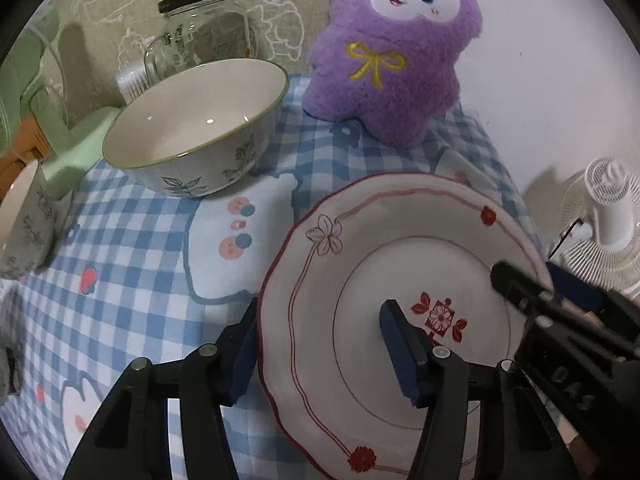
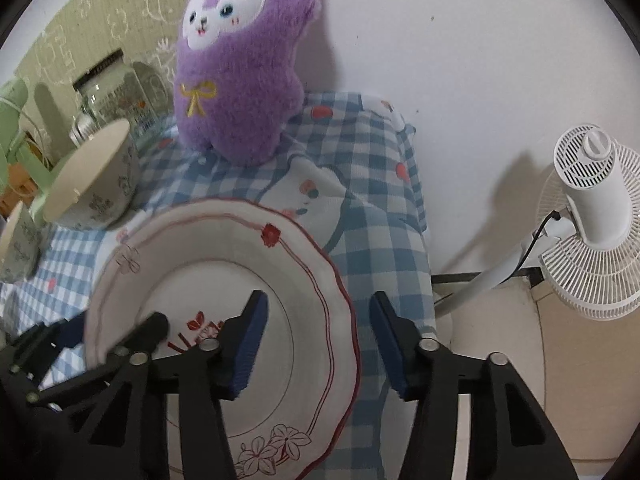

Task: Organize plates and bowls
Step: 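Close both grippers on the rim of the red-rimmed white plate, then lift the red-rimmed plate with both grippers, tilting it upright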

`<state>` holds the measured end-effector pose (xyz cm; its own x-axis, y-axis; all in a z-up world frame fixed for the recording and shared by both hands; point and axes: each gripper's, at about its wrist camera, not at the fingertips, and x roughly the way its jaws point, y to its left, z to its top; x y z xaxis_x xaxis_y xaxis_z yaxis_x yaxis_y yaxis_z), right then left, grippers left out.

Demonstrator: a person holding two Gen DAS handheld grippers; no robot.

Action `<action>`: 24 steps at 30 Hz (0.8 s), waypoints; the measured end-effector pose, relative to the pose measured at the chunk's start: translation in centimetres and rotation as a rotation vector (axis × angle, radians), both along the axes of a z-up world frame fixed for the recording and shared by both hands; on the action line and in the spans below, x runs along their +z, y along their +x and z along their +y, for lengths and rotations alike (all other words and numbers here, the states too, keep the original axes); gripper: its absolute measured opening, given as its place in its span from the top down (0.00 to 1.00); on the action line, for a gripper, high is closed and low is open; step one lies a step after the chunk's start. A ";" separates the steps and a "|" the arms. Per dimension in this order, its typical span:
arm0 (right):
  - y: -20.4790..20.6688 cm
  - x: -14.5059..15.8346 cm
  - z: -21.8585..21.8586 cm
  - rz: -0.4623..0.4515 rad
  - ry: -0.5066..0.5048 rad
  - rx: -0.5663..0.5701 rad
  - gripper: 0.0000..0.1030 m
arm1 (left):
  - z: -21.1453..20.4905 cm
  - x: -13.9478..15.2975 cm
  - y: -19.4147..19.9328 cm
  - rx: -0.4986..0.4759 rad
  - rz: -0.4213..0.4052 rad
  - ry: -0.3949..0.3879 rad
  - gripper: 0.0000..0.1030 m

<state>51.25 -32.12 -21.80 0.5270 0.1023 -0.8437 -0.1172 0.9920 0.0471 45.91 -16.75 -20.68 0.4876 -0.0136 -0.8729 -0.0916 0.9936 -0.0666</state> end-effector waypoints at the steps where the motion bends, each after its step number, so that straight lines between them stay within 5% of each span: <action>1: 0.1 -0.3 0.0 0.013 -0.002 0.002 0.49 | 0.0 -0.1 0.3 0.002 0.003 -0.010 0.43; 14: 0.3 -0.6 0.3 0.019 -0.002 0.016 0.55 | 0.1 -0.2 0.7 -0.015 -0.006 -0.015 0.44; 24: 0.4 -0.4 0.3 0.046 -0.012 0.033 0.57 | 1.3 0.4 0.1 0.006 0.012 -0.021 0.63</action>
<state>51.67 -31.81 -22.25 0.4844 0.1083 -0.8681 -0.1476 0.9882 0.0409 46.04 -15.45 -20.23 0.4777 -0.0294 -0.8781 -0.0983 0.9914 -0.0866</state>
